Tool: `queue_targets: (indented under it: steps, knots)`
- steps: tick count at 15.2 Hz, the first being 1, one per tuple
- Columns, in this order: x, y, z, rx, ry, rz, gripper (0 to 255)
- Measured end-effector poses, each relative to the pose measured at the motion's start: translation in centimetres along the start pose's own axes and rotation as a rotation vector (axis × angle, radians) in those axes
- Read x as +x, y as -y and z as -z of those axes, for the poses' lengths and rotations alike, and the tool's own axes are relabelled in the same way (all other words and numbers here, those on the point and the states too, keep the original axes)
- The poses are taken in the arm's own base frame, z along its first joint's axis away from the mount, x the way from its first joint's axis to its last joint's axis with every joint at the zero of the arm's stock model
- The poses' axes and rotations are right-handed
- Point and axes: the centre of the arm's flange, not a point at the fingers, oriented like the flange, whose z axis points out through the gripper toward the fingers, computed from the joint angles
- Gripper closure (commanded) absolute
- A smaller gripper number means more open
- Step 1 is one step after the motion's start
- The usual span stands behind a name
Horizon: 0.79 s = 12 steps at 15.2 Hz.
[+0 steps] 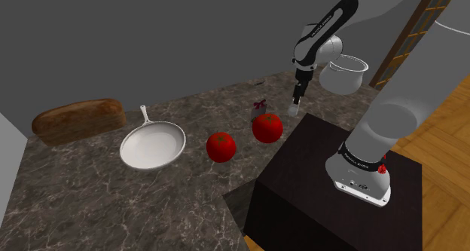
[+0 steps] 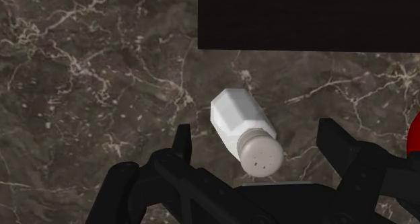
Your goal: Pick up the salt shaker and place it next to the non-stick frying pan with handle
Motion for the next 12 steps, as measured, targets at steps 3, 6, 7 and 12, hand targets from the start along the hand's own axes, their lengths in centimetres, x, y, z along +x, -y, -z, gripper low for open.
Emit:
queue_targets:
  steps: [3,6,7,12]
  knots:
    - [0.01,-0.02,0.02,0.000,-0.001,0.000,255]
    - [0.01,-0.02,0.03,0.000,-0.001,0.000,255]
    - [0.00,-0.02,0.03,0.000,-0.001,0.000,255]
    - [-0.04,-0.03,0.27,0.000,-0.001,0.000,255]
